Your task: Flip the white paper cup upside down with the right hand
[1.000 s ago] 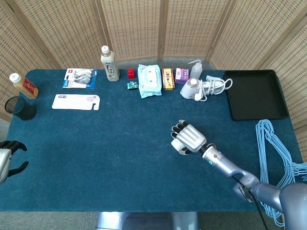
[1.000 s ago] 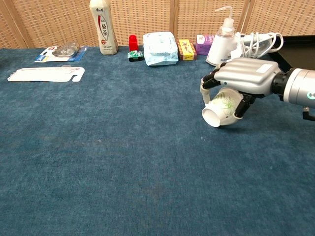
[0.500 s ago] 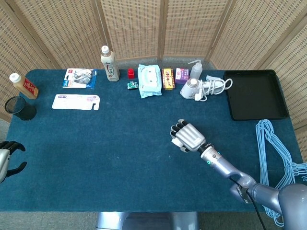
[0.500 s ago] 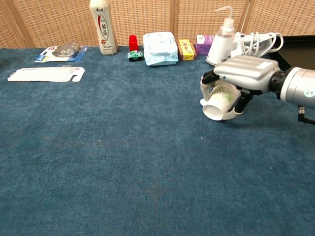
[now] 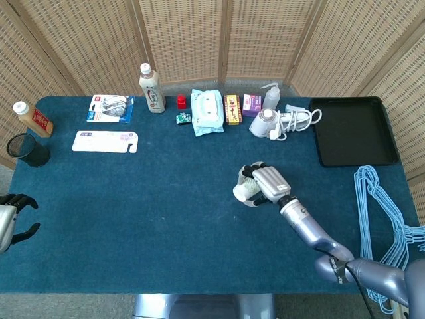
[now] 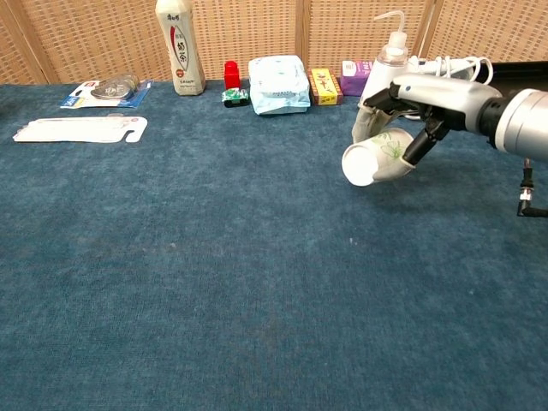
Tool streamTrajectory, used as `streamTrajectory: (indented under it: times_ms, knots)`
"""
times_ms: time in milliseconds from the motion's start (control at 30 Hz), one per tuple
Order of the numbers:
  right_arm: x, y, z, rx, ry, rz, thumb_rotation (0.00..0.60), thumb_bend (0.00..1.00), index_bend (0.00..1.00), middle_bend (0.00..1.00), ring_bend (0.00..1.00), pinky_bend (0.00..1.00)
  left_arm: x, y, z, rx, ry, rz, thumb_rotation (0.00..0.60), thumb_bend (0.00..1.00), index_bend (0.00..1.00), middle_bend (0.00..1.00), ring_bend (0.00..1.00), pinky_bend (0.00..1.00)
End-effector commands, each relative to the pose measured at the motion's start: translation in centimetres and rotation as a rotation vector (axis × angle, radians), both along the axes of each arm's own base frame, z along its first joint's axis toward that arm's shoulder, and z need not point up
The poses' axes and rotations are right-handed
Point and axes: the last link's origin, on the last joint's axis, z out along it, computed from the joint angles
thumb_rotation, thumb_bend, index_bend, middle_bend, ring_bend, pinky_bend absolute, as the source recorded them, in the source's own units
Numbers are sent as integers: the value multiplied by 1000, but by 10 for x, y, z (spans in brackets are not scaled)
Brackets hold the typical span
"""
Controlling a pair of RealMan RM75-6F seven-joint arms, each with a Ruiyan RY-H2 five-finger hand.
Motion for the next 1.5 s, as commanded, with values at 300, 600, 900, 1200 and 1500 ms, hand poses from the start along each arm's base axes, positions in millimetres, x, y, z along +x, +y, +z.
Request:
streamTrajectory:
  times_ms: [300,600,900,1200,1500]
  knots:
    - [13,-19,2,188,-329,-307,600,210,583,320,316,176,1,-1,3,6,7,4,517,215,446,421,336,322]
    - [18,-31,-7,246,-444,-401,600,209,584,320,314,176,2,0,5,14,16,6,514,216,445,421,336,322]
    - [13,-37,-17,273,-479,-458,600,208,577,320,313,172,0,-2,6,13,18,18,516,215,445,418,336,322]
    - [4,-40,-23,267,-484,-485,600,206,549,319,311,167,0,-3,8,15,18,17,513,215,446,416,336,322]
    - [-7,-41,-24,252,-441,-467,600,208,289,265,291,135,2,-3,8,13,18,15,514,215,445,417,336,322]
